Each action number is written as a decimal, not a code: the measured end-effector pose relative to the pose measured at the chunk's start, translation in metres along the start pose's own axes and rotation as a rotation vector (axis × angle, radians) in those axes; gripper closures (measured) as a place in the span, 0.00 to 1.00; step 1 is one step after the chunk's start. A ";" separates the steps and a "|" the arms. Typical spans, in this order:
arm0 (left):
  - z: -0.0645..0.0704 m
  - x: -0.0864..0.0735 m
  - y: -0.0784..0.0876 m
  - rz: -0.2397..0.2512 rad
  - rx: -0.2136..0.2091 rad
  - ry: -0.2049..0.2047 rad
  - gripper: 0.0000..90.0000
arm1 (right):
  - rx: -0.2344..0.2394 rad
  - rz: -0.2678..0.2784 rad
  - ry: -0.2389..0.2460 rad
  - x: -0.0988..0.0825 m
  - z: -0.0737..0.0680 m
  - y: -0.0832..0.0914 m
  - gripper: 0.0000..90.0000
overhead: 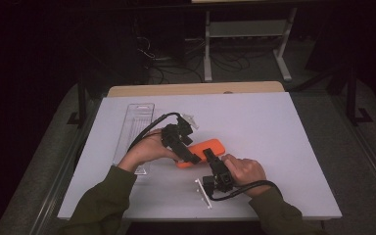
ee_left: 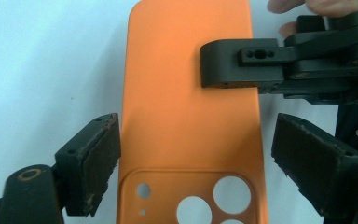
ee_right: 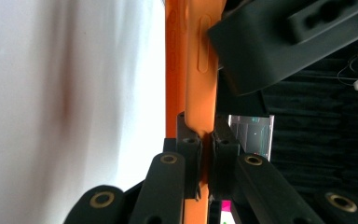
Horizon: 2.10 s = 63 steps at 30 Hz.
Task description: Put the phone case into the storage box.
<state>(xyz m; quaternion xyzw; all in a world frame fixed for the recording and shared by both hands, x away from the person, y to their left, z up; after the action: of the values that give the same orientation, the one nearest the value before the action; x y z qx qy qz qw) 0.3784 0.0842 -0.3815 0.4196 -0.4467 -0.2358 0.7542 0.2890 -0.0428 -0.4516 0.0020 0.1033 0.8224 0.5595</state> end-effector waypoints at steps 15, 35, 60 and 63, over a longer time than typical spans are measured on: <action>-0.007 -0.004 0.017 0.112 0.028 0.027 0.14 | 0.014 -0.021 -0.033 -0.011 0.001 -0.001 0.93; -0.012 -0.027 0.028 0.175 0.067 0.019 0.02 | 0.046 -0.083 -0.081 -0.045 0.005 0.005 0.92; -0.005 -0.063 0.014 0.222 0.141 -0.008 0.00 | 0.061 -0.131 -0.212 -0.072 0.008 0.015 0.92; -0.006 -0.064 0.012 0.222 0.143 -0.005 0.00 | 0.063 -0.123 -0.217 -0.073 0.009 0.014 0.92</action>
<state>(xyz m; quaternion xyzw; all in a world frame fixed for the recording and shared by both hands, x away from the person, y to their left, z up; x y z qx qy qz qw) 0.3521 0.1394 -0.4034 0.4197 -0.5077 -0.1196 0.7428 0.3044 -0.1138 -0.4319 0.1021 0.0680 0.7777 0.6166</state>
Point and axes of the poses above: each handheld gripper's, and its own axes: y roughly backward along the jaws, x roughly out of its top, z roughly to its right, the point moved 3 cm from there along -y, roughly forward along the jaws, and after that the axes turned 8 degrees about y, right-handed, at the moved point
